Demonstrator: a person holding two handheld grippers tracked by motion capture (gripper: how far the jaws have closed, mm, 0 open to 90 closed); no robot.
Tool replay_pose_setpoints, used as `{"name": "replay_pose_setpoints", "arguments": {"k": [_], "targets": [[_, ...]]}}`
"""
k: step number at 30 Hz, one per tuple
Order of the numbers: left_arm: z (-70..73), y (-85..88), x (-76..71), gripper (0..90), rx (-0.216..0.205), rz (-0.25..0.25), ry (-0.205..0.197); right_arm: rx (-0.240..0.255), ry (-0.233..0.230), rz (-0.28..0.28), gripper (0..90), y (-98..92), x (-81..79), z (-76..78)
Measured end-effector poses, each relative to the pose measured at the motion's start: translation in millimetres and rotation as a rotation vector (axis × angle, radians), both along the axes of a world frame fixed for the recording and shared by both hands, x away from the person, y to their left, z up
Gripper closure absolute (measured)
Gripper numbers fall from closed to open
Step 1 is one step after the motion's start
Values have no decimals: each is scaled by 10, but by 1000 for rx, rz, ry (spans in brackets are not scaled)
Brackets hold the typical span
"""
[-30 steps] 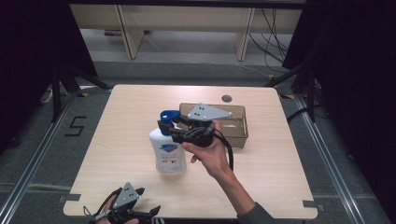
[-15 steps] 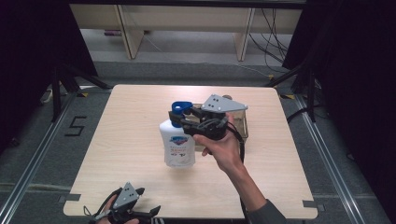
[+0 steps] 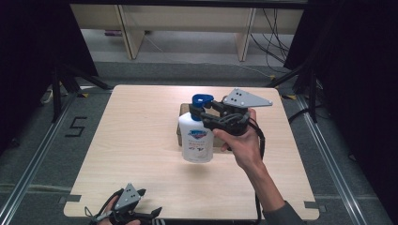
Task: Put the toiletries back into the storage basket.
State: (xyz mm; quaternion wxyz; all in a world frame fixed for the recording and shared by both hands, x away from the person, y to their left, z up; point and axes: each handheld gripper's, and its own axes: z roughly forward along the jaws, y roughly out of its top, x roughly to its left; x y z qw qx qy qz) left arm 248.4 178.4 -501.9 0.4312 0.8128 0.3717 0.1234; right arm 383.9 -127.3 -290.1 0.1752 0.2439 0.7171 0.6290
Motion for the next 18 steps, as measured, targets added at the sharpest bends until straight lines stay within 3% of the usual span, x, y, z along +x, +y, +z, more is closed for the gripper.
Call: {"name": "replay_pose_setpoints", "arguments": {"k": [4, 6, 9, 13, 14, 16, 18], "targets": [[-2, 3, 3, 150, 6, -2, 1, 2, -13, -19, 620, -105, 10, 35], [-8, -6, 0, 150, 0, 0, 2, 3, 6, -29, 621, -147, 7, 47], [-5, 7, 8, 150, 17, -7, -1, 4, 10, -45, 621, -216, 17, 66], [-5, 4, 2, 150, 8, -1, 2, 1, 9, -64, 621, -286, 34, 87], [6, 23, 8, 150, 36, -14, 4, 9, 10, -65, 621, -304, 41, 92], [0, 14, 8, 150, 26, -11, 1, 8, -9, -81, 620, -349, 62, 101], [-4, 3, 2, 150, 10, -5, 5, 10, 2, -88, 621, -388, 63, 119]]}}
